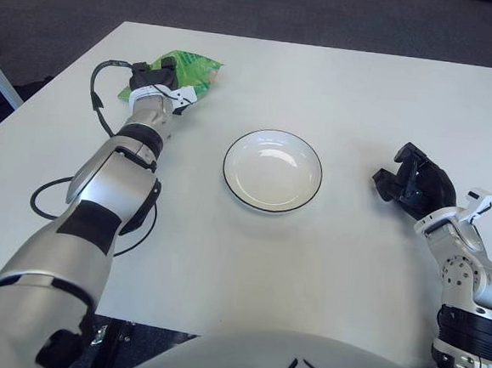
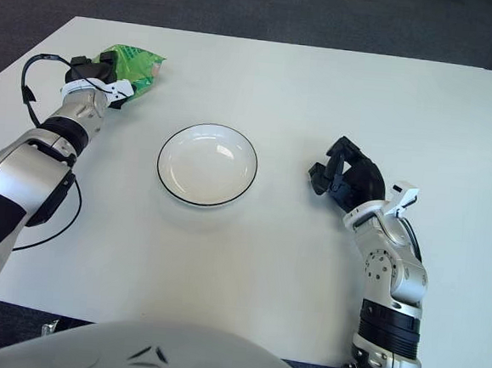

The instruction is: Put the snack into the plate.

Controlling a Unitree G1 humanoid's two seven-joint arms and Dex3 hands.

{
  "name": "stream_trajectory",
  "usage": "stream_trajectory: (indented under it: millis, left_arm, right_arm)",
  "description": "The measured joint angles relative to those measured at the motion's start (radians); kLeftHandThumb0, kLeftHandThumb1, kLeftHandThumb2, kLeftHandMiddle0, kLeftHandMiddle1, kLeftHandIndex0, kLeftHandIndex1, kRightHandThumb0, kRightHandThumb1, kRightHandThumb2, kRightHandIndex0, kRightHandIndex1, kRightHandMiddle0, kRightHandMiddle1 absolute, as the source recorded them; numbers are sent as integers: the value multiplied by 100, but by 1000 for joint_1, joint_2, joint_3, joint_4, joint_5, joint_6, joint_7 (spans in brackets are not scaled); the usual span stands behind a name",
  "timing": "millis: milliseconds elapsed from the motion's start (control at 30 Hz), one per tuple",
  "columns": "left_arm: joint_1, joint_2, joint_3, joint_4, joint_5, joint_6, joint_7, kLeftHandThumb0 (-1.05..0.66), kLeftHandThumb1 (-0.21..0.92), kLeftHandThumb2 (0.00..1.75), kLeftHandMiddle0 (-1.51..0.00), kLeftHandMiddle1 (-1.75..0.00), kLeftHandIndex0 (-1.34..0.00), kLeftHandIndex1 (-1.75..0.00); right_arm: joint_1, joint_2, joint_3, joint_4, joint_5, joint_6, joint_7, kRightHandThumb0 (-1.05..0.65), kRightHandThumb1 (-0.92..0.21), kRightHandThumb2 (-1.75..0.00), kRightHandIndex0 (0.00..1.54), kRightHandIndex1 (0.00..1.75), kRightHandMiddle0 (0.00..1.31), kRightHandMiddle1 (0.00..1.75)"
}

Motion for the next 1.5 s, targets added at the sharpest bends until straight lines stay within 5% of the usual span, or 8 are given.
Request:
stream_trajectory:
  millis: [433, 533, 733, 800, 1033, 1133, 1300, 1500]
  left_arm:
    - [0, 5, -9, -1, 2, -9, 15, -105, 92, 94, -2, -128, 0, -80]
    - [1, 8, -12, -1, 3, -16, 30, -99, 92, 85, -7, -135, 0, -103]
    - [11, 16, -32, -1, 22, -53, 103, -71, 69, 89, -24, -168, 0, -148]
    - [14, 20, -40, -1, 34, -61, 114, -6, 61, 96, -34, -172, 0, -150]
    - [40, 34, -67, 0, 65, -74, 160, 41, 39, 121, -53, -174, 0, -162]
    - [48, 36, -73, 0, 76, -78, 199, 44, 34, 128, -58, -175, -6, -170]
    - [57, 36, -68, 0, 75, -104, 254, 7, 26, 138, -65, -175, -39, -171]
    - [68, 35, -47, -5, 61, -146, 288, 1, 13, 148, -81, -159, -52, -174]
  right_arm:
    - [6, 2, 0, -7, 0, 0, -1, -49, -29, -135, 130, 175, 64, 175]
    - [7, 4, 0, -8, 0, 0, -1, -49, -29, -135, 130, 175, 64, 175]
    - [8, 7, 0, -12, -1, 0, -6, -49, -29, -135, 130, 175, 64, 175]
    - [8, 8, 1, -13, -1, 0, -8, -49, -29, -135, 129, 175, 64, 175]
    - [10, 12, 5, -20, -6, 0, -13, -50, -29, -136, 129, 175, 64, 175]
    - [11, 13, 6, -22, -12, 0, -15, -50, -28, -136, 129, 175, 64, 175]
    - [12, 14, 7, -25, -19, 0, -15, -50, -28, -136, 129, 175, 64, 175]
    - [13, 16, 7, -27, -22, 0, -16, -50, -28, -136, 129, 175, 64, 175]
